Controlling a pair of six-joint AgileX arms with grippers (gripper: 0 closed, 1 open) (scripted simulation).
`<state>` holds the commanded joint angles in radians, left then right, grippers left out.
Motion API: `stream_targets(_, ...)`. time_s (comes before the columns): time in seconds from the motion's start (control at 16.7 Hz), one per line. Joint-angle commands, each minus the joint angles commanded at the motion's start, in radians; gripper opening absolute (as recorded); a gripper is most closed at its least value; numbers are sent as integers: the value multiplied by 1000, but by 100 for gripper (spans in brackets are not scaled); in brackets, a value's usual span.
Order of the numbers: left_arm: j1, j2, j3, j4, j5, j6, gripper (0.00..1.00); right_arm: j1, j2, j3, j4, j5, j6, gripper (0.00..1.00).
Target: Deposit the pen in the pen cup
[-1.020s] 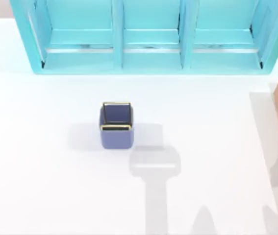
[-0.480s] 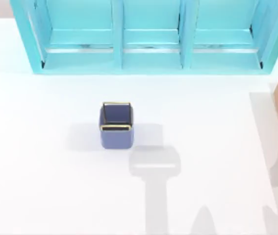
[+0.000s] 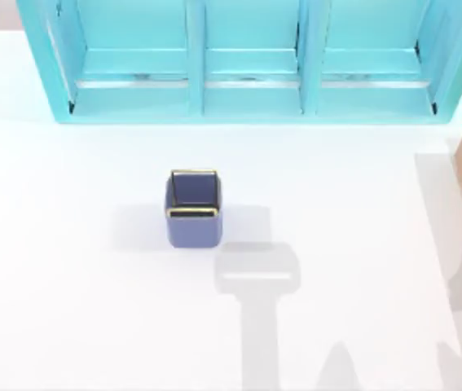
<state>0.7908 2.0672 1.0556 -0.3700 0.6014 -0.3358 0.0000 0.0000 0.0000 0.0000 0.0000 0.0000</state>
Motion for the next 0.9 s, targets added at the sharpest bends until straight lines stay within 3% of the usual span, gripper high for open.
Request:
stream_targets(0.24,-3,3,-2,5,-1,-3,100,0,0,0,0,0,0,100)
stream_targets(0.9,-3,3,-2,5,-1,-3,17,0,0,0,0,0,0,100)
